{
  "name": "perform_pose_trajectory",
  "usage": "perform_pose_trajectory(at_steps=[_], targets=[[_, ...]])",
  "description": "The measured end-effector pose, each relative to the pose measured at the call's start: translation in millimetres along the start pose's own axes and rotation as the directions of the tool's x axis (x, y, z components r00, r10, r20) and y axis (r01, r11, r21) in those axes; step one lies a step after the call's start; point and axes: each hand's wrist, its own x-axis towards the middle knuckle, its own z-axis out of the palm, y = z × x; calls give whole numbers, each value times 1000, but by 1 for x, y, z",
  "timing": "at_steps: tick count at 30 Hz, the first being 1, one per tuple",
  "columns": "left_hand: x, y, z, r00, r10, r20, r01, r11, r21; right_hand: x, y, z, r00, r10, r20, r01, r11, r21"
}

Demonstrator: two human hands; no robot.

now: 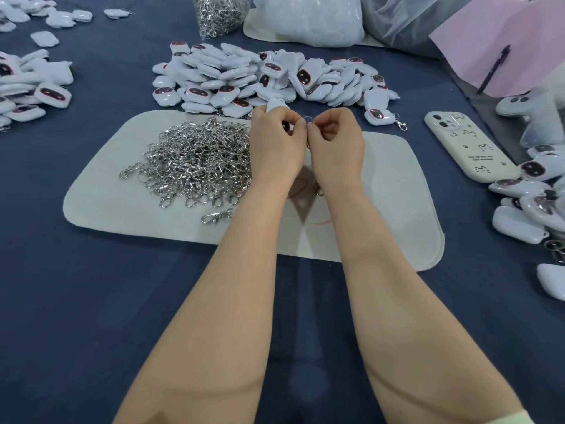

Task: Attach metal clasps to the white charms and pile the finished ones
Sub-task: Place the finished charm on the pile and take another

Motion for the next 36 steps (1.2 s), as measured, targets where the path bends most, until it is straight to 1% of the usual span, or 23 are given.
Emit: perform_pose_trajectory(at_steps=[10,17,21,27,36], targets=[[1,-1,1,1000,-2,13,2,1000,-11,0,-1,-1,1000,11,-2,-11,1000,-2],[1,-2,0,1000,1,22,-2,1000,19,0,-2,-1,1000,24,3,-24,999,-36],[0,1,1,1000,9,22,-10,999,37,0,-1,-1,1000,2,25,0,997,-78],[-1,2,1,1000,17,9,-17,1000,16,-1,0,0,1000,-2,-6,2,1000,-18],[-2,2,1,1000,14,13,-14,1000,9,-1,1,1,1000,-17,-23,16,1000,-12]])
